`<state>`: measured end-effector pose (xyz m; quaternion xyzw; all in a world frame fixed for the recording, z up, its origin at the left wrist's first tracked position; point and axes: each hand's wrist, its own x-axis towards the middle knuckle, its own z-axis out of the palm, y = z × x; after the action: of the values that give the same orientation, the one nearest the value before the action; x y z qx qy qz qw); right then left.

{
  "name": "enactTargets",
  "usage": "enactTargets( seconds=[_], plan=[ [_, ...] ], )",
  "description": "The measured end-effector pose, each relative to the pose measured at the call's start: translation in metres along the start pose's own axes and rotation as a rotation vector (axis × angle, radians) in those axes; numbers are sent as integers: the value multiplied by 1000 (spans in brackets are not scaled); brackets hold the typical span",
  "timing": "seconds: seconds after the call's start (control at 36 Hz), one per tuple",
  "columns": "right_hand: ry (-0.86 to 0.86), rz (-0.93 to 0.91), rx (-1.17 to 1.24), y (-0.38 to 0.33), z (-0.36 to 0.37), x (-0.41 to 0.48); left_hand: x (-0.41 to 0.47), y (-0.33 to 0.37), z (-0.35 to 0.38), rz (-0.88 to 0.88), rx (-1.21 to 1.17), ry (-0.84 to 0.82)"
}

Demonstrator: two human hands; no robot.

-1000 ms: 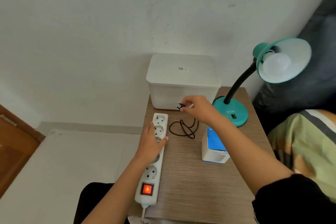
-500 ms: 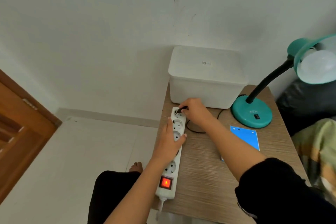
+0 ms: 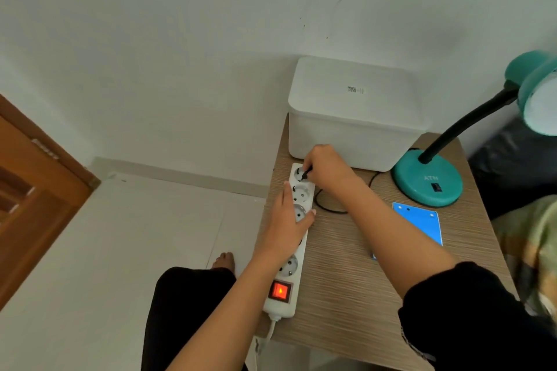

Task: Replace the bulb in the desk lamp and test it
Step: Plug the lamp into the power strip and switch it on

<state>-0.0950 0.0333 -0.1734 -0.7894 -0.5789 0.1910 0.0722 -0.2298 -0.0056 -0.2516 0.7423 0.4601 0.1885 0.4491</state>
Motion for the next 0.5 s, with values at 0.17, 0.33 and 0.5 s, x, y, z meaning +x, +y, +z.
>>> enactTargets(
  seconds=[0.17, 0.33, 0.5],
  plan=[
    [58, -3, 108, 6, 5, -4, 2, 1, 0, -12, -22, -5],
    [125, -3, 221, 11, 16, -3, 1, 2, -2, -11, -35, -6],
    [252, 36, 435, 15, 26, -10, 1, 3, -3, -16, -42, -3]
  ],
)
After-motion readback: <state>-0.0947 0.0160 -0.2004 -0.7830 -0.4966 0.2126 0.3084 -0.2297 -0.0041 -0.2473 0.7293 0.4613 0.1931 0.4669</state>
